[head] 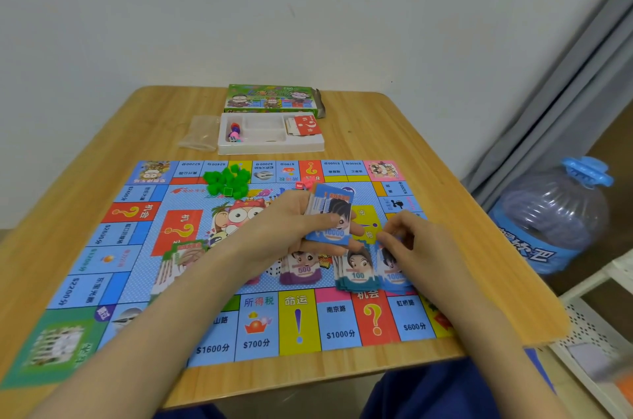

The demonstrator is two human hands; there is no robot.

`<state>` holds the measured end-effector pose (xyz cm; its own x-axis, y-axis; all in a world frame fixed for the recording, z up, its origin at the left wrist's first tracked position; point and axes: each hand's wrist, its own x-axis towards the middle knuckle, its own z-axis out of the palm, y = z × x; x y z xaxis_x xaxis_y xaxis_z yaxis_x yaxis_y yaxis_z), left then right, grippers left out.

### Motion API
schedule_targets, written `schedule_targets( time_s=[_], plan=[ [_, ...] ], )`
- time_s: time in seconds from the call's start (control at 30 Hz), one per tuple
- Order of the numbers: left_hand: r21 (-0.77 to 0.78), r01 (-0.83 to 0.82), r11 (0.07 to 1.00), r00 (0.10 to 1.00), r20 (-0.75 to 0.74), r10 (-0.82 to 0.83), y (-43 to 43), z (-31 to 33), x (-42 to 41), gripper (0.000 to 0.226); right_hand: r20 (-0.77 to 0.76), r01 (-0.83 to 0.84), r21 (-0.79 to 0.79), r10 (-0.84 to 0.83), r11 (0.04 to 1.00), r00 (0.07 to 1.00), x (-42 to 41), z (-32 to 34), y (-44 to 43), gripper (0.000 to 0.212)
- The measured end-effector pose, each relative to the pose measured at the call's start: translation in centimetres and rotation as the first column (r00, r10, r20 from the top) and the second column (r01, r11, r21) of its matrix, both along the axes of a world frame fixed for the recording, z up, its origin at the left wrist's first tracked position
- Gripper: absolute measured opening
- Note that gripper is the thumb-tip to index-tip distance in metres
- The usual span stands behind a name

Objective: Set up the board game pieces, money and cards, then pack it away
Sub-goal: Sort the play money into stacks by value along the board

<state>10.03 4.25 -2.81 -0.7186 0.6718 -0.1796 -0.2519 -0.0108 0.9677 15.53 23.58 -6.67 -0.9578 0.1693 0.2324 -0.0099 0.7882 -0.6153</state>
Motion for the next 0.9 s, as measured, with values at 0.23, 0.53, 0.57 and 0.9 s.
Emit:
schedule_targets(
  time_s=[0.23,0.53,0.57,0.9],
  plan=[
    [-0.009,0.0,1.0,1.0,0.004,0.0,0.0,-0.1,-0.1,0.021,-0.036,-0.059,0.187,0.066,0.981,0.997,-0.2,-0.6,0.3,0.008],
    [-0.004,0.012,1.0,1.0,0.011,-0.012,0.0,-0.2,-0.1,0.02,-0.001,-0.149,0.248,0.155,0.957,0.988,-0.5,-0.6,0.7,0.014],
    [-0.007,0.01,1.0,1.0,0.012,-0.01,0.1,-0.2,-0.1,0.02,0.002,-0.153,0.242,0.157,0.958,0.988,-0.5,-0.6,0.8,0.014],
    [-0.056,0.005,0.998,1.0,-0.002,-0.005,0.1,-0.3,-0.1,0.017,-0.266,-0.263,-0.074,0.235,0.962,0.935,0.4,0.6,-0.2,0.011]
  ],
)
